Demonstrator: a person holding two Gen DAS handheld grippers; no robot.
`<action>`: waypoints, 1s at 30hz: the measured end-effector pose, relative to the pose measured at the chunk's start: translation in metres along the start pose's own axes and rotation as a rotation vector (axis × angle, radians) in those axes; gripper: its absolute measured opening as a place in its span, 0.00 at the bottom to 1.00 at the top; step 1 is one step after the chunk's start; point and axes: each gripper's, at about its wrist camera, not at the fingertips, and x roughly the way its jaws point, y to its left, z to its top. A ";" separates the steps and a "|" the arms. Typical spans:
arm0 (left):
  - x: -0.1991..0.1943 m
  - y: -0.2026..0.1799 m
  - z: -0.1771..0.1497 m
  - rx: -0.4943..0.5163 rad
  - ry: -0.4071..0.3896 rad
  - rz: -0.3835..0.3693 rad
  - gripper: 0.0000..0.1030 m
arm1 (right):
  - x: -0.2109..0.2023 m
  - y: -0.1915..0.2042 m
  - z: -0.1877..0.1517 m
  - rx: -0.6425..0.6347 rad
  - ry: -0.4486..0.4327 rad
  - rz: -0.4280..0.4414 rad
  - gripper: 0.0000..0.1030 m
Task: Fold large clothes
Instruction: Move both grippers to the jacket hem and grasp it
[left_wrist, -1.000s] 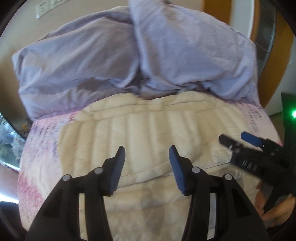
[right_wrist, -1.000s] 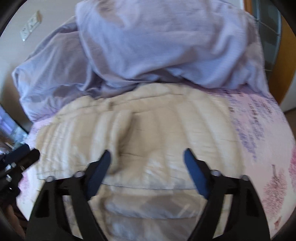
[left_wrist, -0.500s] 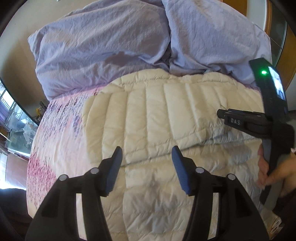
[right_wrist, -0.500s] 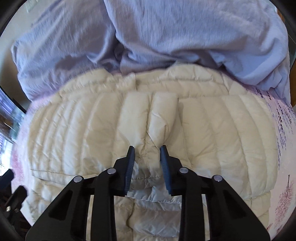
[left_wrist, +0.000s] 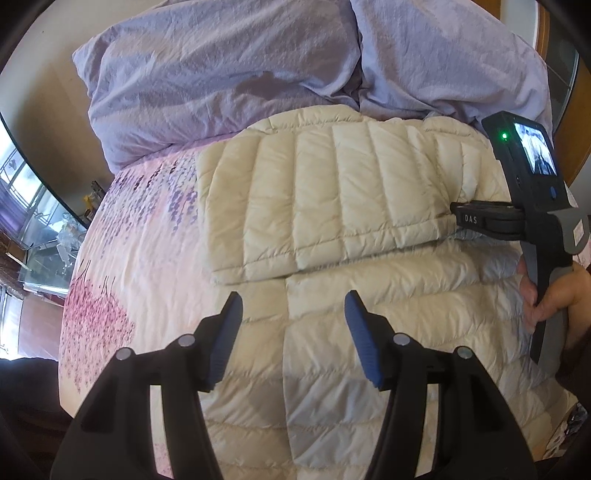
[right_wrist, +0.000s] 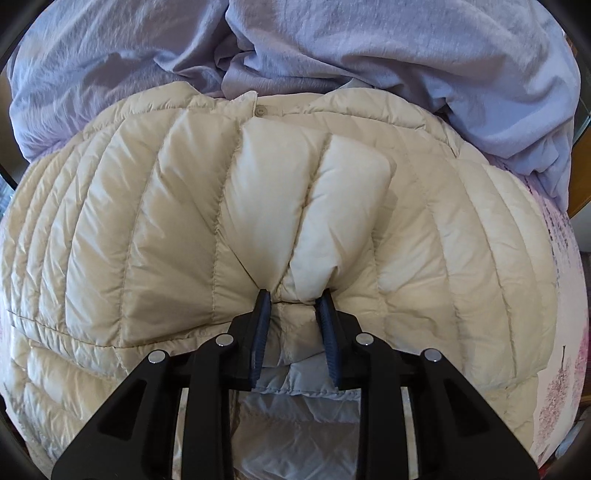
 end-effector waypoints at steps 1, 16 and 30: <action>0.000 0.000 -0.002 0.001 0.001 0.000 0.57 | 0.000 0.001 -0.001 -0.005 -0.002 -0.007 0.28; -0.008 0.015 -0.036 0.000 0.036 -0.002 0.64 | -0.063 -0.056 -0.024 0.087 -0.052 0.038 0.69; -0.022 0.071 -0.111 -0.122 0.119 0.008 0.65 | -0.104 -0.169 -0.141 0.164 0.055 -0.008 0.71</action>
